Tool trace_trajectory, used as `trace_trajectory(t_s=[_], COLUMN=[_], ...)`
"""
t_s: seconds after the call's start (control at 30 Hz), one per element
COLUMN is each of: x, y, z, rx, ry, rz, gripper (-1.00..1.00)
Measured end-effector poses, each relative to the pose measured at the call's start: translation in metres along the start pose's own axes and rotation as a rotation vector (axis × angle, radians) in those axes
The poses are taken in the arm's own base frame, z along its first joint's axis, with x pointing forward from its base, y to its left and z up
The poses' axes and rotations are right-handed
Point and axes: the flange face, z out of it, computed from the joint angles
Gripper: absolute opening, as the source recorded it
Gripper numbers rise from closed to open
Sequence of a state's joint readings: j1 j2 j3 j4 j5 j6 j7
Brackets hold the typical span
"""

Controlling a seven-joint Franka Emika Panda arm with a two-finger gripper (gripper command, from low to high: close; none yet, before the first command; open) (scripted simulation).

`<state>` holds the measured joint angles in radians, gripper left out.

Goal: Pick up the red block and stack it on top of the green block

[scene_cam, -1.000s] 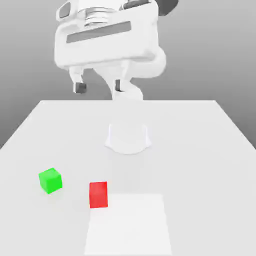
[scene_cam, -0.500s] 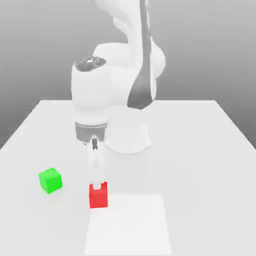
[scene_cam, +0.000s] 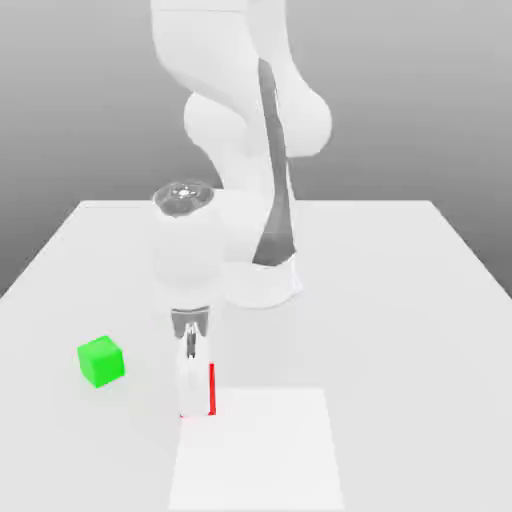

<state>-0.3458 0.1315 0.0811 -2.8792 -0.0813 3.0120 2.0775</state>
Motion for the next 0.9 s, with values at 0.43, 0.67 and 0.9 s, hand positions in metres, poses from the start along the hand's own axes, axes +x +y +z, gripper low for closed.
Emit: trace_trajectory(t_s=[0.43,0.67,0.9], x=[0.107,0.172,0.173], y=[-0.035,-0.040,-0.039], z=[-0.076,-0.062,-0.027], rx=[0.003,0.000,0.000], ry=[0.006,-0.003,0.000], rz=[0.011,0.017,0.015], gripper=[-1.00,-1.00,1.00])
